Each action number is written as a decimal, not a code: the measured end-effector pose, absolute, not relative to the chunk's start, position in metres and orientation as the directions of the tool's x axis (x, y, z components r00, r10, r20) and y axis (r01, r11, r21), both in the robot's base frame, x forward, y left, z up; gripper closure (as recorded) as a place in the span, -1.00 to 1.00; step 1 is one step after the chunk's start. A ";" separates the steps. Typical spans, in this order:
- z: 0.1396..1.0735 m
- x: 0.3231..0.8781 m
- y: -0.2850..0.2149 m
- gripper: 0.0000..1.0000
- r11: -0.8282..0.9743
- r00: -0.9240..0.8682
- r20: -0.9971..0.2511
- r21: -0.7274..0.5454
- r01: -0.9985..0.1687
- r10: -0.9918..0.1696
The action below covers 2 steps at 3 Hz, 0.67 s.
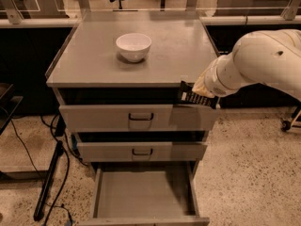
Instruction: Pick rxbar chocolate from bottom drawer and place on counter
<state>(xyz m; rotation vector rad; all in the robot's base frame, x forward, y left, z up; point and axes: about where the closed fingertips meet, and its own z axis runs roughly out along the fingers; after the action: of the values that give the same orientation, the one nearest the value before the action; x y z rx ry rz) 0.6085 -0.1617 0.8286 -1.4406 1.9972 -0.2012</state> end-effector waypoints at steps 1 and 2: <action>0.841 0.614 -0.165 1.00 0.390 -0.165 -0.445 -0.482 -0.785 -0.880; 0.876 0.632 -0.171 1.00 0.376 -0.128 -0.445 -0.531 -0.759 -0.886</action>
Offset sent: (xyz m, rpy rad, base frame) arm 0.0499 -0.0195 0.0957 0.0074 -0.1590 0.0284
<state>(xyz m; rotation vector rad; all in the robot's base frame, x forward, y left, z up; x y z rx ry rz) 0.6322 -0.1714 0.8757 -1.4197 1.9200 -0.2253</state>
